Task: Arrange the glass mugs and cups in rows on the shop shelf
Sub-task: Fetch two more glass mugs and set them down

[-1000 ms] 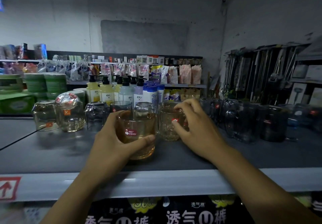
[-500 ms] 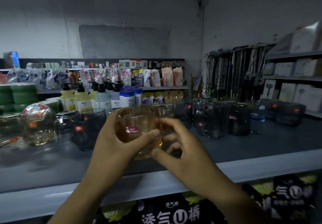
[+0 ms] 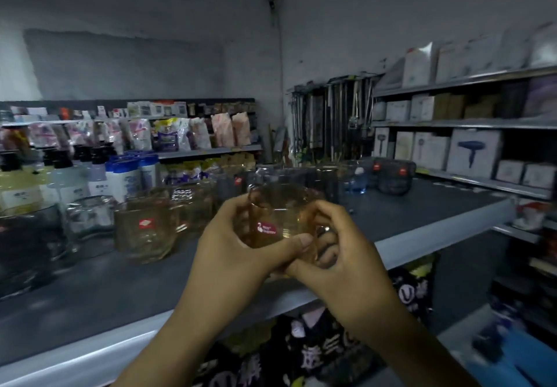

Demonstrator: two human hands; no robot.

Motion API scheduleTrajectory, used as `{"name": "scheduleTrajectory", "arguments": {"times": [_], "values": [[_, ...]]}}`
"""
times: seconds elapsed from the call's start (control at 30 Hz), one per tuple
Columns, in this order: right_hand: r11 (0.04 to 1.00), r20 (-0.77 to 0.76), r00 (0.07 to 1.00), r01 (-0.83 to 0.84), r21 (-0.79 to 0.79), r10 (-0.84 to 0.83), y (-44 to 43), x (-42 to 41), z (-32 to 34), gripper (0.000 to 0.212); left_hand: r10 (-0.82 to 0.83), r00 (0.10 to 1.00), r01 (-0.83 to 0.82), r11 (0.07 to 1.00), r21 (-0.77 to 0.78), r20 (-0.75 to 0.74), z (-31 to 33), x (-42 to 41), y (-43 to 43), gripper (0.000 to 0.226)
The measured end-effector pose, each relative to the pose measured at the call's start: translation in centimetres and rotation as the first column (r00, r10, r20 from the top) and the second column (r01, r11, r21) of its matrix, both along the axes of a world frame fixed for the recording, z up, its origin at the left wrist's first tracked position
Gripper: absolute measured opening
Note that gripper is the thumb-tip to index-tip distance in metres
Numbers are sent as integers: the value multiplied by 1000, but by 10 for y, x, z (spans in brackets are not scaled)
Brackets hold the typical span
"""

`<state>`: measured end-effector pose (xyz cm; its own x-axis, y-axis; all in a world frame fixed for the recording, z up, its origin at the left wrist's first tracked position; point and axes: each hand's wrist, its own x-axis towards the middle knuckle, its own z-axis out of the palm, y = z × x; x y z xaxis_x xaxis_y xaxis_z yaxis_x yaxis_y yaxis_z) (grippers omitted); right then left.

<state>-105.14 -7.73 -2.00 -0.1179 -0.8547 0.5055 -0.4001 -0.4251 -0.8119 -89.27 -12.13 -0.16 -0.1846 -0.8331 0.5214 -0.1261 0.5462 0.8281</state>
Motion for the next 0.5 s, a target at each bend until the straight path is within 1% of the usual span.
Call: {"name": "scheduleTrajectory", "arguments": {"times": [0.07,0.13,0.3,0.4,0.43,0.5], "values": [[999,-32,999,44,-16,-45,1,-33,3,59,-49,999,49,999,-1,17,2,-34,-3,66],[997,-46,996,72,-30,-74,-2,-69,5,57,-60,996,62,997,-35,63,5,-70,-8,63],[996,-110,990,78,-46,-83,-31,-159,7,72,19,991,-4,994,-112,133,8,-152,-26,52],[998,-141,989,47,-32,-51,-53,-201,12,72,47,995,-40,996,-76,85,3,-186,-38,55],[999,-135,990,35,-26,-38,-61,-214,14,73,69,994,-63,995,-71,88,3,-195,-43,56],[1000,-119,992,29,-3,-29,-77,-235,17,77,92,985,-80,993,-81,143,0,-208,-49,52]]}}
